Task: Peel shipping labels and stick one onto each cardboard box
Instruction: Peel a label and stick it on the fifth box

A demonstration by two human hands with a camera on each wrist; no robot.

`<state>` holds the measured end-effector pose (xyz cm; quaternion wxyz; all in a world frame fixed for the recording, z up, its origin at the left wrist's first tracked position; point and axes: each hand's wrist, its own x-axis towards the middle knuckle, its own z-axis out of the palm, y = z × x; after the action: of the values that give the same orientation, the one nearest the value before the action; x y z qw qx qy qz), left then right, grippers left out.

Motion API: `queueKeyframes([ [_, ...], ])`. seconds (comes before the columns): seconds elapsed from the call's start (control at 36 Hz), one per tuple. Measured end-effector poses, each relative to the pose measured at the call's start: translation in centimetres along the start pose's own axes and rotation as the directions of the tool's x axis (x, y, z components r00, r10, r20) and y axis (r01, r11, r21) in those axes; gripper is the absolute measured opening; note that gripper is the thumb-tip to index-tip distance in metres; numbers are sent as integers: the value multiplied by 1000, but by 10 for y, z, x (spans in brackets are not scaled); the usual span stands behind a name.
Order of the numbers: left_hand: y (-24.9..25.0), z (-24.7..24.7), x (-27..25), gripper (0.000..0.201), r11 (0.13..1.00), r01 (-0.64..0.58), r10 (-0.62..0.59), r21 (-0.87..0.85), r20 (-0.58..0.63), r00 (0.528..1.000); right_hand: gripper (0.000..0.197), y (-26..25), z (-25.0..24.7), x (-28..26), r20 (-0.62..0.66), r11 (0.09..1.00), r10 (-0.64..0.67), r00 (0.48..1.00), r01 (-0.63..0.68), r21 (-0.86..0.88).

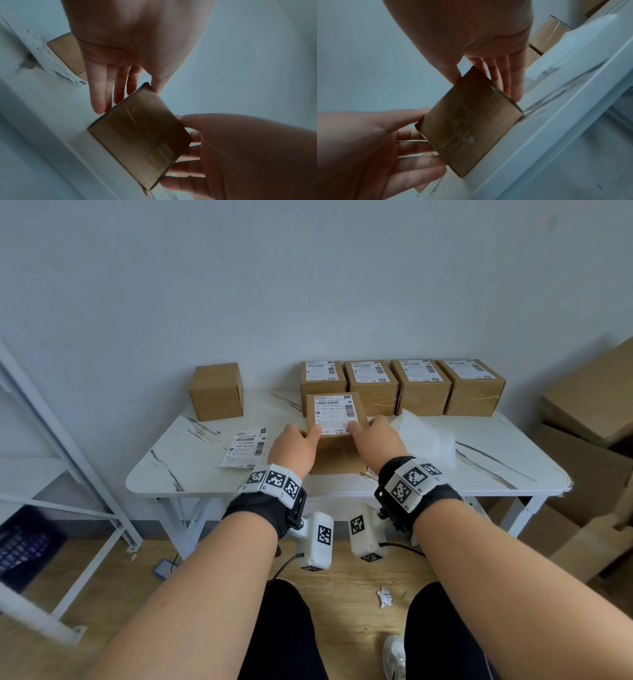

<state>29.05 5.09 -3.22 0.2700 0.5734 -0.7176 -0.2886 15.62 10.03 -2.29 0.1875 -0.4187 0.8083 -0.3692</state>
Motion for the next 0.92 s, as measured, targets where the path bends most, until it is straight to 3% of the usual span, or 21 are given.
queueKeyframes([
  [0.14, -5, -13, 0, 44, 995, -68, 59, -79, -113, 992, 48, -6, 5, -3, -100, 988, -94, 991, 105, 113],
  [0.33, -1, -50, 15, 34, 977, -135, 84, -165, -285, 955, 51, -50, 11, 5, -117, 931, -269, 956, 289, 223],
  [0.44, -8, -71, 39, 34, 986, -147, 114, -77, -328, 938, 55, -74, 25, 21, -113, 899, -332, 937, 350, 265],
  [0.61, -19, -89, 80, 40, 997, -82, 77, -6, -291, 954, 46, -94, 50, 51, -3, 899, -353, 935, 341, 274],
  [0.92, -32, -81, 145, 37, 980, 89, -125, -177, -204, 971, 29, -105, 90, 112, 45, 942, -331, 943, 327, 75],
])
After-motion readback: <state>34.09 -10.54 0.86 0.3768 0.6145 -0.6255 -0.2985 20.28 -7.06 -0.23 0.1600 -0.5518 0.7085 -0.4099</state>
